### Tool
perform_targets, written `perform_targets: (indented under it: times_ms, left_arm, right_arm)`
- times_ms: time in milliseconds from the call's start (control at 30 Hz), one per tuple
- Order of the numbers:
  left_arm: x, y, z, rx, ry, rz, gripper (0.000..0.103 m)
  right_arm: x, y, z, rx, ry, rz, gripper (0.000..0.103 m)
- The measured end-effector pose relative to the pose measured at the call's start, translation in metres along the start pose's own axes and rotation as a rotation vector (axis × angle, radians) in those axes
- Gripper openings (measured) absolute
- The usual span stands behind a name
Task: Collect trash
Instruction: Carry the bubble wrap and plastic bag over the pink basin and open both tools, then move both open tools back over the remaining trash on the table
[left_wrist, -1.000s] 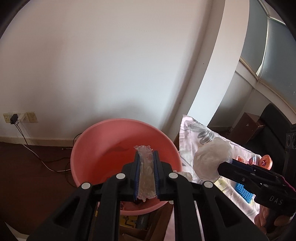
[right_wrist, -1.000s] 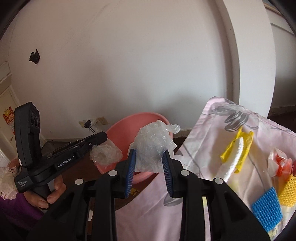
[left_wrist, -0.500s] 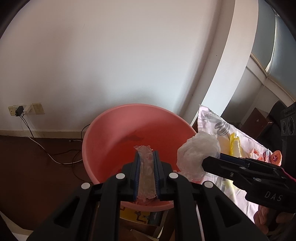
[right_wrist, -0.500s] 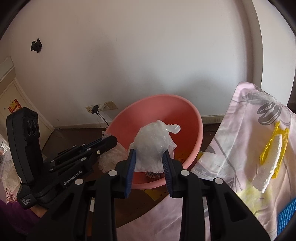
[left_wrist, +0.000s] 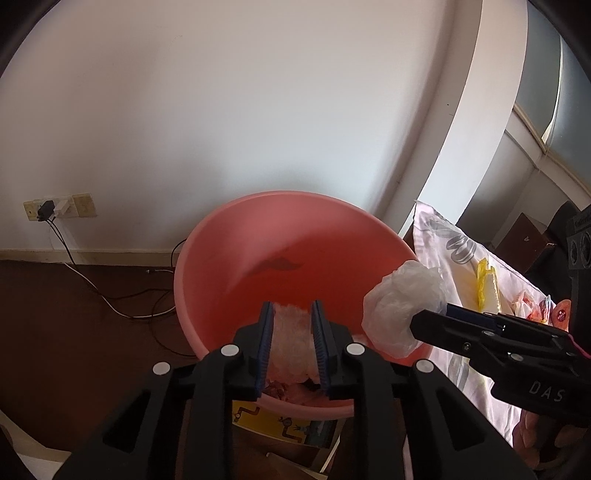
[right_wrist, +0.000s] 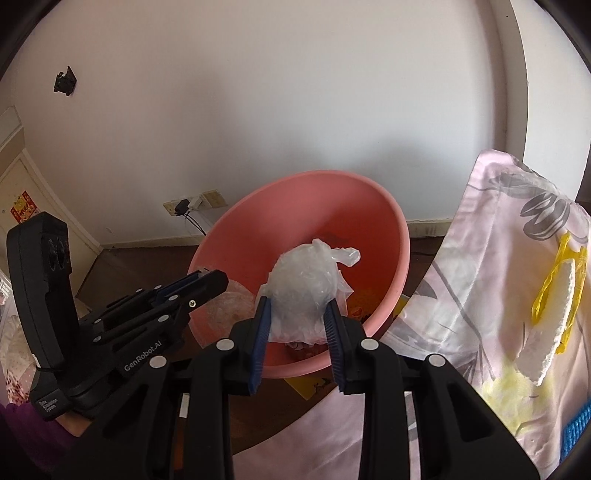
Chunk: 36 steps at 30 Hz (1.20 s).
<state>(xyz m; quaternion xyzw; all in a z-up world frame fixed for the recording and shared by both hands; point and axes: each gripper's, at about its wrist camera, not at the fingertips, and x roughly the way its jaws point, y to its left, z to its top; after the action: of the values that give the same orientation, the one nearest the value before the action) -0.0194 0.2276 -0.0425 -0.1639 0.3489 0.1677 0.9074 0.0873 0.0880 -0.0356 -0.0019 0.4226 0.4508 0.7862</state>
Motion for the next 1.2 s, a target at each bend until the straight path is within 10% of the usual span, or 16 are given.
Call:
perform_targets:
  times_ms: [433, 1200]
  left_arm:
    - [-0.009, 0.0, 0.002, -0.006, -0.014, -0.002, 0.039]
    - [-0.025, -0.045, 0.006, 0.076, -0.033, -0.073, 0.039]
  right_arm:
    - [-0.003, -0.007, -0.002, 0.025, -0.014, -0.004, 0.042]
    - [-0.056, -0.028, -0.024, 0.043, -0.091, -0.055, 0.042]
